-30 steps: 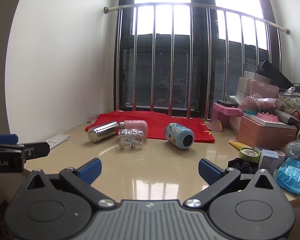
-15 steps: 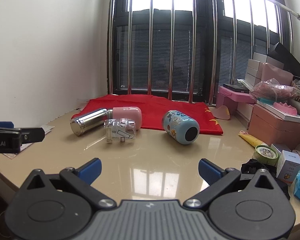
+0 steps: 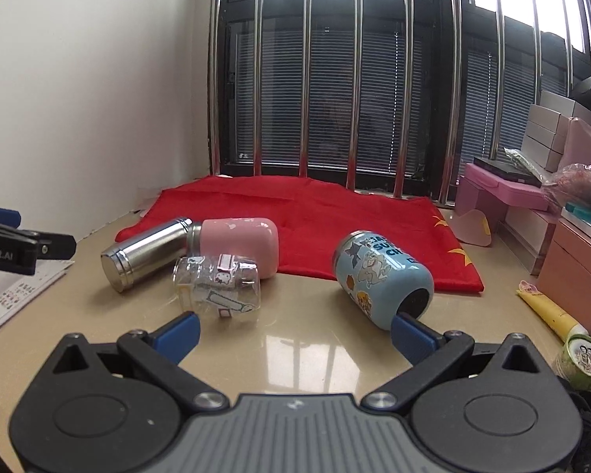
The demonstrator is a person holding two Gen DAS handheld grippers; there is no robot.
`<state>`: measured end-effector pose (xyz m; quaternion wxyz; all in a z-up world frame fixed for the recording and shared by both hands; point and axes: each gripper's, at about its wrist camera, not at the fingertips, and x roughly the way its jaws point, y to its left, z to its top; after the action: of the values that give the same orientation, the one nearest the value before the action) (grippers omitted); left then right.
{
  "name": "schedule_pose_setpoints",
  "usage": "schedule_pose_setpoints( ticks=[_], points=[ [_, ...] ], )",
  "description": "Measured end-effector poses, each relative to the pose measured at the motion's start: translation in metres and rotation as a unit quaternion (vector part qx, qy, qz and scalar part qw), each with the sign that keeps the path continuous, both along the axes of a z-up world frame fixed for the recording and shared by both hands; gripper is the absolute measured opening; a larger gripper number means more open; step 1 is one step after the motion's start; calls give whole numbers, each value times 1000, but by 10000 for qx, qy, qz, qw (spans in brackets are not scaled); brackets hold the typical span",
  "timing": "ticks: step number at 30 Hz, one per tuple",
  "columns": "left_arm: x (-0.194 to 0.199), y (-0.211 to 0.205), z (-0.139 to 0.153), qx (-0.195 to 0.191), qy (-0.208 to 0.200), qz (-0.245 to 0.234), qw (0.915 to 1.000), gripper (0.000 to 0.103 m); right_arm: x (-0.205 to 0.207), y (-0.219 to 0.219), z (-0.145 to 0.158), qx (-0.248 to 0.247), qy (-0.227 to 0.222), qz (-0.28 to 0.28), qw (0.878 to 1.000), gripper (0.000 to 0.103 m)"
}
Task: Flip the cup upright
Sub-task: 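Reach the left gripper to the silver steel cup and close on it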
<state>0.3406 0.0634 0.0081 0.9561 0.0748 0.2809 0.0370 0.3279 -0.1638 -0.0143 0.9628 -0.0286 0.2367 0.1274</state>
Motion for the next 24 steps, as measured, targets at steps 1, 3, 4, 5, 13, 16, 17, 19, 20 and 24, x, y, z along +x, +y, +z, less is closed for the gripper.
schedule_pose_setpoints(
  ticks=[1,3,4,5,13,16,17,19,20,24],
  points=[
    [14,5,-1,23,135,-29,9999,103,10,4,1,-3,-17,38,10000,103],
    [45,16,-5,117,403,-50,9991,103,30,12,1,-34,-50,104,9999,103],
    [58,20,-7,167,516,-75,9985,103,37,15,1,-54,-55,120,9999,103],
    [74,24,-10,245,670,-97,9974,103,47,21,1,-74,-59,141,9999,103],
    [181,49,-49,393,1884,-310,9808,103,100,48,-12,-127,92,217,9996,103],
    [211,54,-62,318,2169,-313,9752,96,109,52,-19,-113,149,191,9996,103],
    [218,55,-67,243,2281,-346,9727,87,110,53,-20,-112,172,174,9996,103],
    [231,57,-82,-88,2676,-460,9624,66,113,53,-23,-120,223,143,9996,103],
    [232,57,-87,-109,2724,-433,9612,63,114,54,-24,-127,247,120,9995,103],
    [204,46,-78,188,2495,-768,9651,63,108,53,-21,-117,247,63,9996,103]
  ],
)
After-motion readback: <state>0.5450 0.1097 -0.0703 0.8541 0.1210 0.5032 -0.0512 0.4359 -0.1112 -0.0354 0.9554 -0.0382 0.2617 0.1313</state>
